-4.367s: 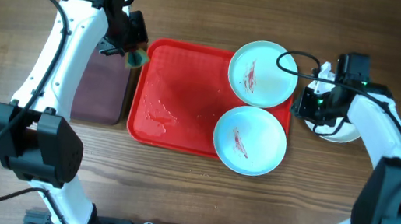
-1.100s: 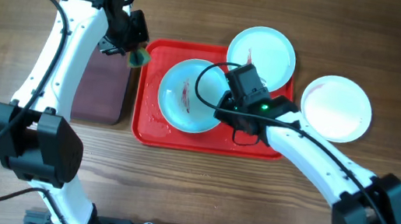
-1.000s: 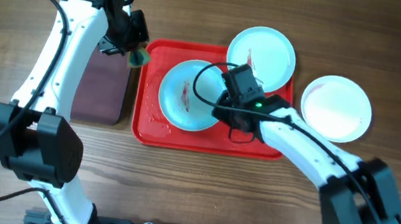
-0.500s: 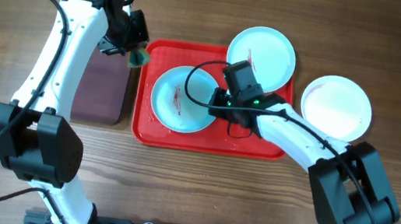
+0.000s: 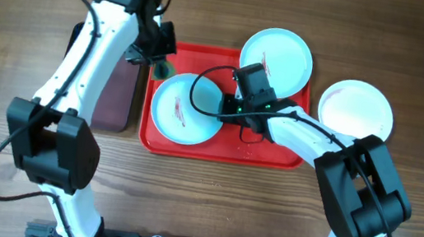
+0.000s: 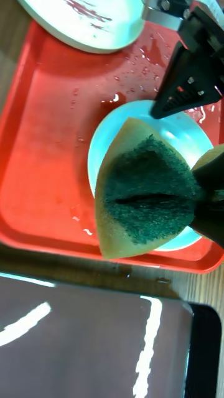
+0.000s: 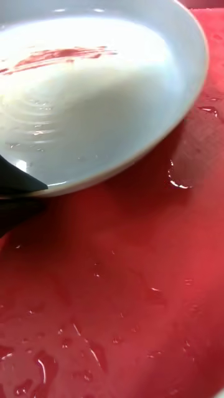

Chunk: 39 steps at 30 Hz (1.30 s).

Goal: Clean dirty plates on tray and stack at the side

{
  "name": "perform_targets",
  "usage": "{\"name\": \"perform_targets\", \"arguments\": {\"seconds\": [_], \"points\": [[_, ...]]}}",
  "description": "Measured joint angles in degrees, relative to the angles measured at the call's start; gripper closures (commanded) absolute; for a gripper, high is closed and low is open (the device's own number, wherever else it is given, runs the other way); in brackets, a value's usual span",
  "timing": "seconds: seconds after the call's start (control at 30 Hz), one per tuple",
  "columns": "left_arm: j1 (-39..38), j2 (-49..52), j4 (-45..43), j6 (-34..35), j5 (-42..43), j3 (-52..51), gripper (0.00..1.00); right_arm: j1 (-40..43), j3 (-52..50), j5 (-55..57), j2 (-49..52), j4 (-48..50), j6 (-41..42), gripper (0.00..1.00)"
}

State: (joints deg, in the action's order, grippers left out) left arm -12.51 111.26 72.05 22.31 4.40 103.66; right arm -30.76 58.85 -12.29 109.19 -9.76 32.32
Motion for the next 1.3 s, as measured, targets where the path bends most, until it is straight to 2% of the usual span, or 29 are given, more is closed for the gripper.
{"name": "perform_targets", "arguments": {"seconds": [0.13,0.27,0.4,0.57,0.7,0.87,1.07,1.3], "points": [[-1.11,1.31,0.55,0.00,0.02,-2.19,0.96,1.07,0.00,-1.79,0.02,-0.46,2.93,0.96],[-1.16,1.81,-1.81,0.00,0.44,-9.53,0.96,1.84,0.00,-2.49,0.11,-0.46,5.57,0.96],[-2.36,2.08,-8.09,-0.15,2.19,-16.04,0.96,1.84,0.00,-2.71,0.11,-0.44,6.08,0.96],[-7.32,2.16,-20.46,-0.17,2.75,-25.49,0.96,1.84,0.00,-2.71,0.11,-0.46,6.23,0.96],[-8.44,0.79,-26.10,-0.17,2.97,-31.19,0.96,1.84,0.00,-2.69,0.11,-0.46,6.21,0.96],[-8.33,0.00,-30.36,-1.25,3.98,-33.05,0.96,2.08,0.00,-2.45,0.11,-0.46,6.21,0.96],[-8.57,0.33,-42.62,-0.72,2.64,-33.92,0.96,3.17,0.00,-1.44,0.11,-0.28,7.10,0.96],[-9.94,0.48,-43.52,0.48,-5.01,-33.94,0.96,2.82,0.00,-1.64,0.11,-0.15,7.34,0.96]]}}
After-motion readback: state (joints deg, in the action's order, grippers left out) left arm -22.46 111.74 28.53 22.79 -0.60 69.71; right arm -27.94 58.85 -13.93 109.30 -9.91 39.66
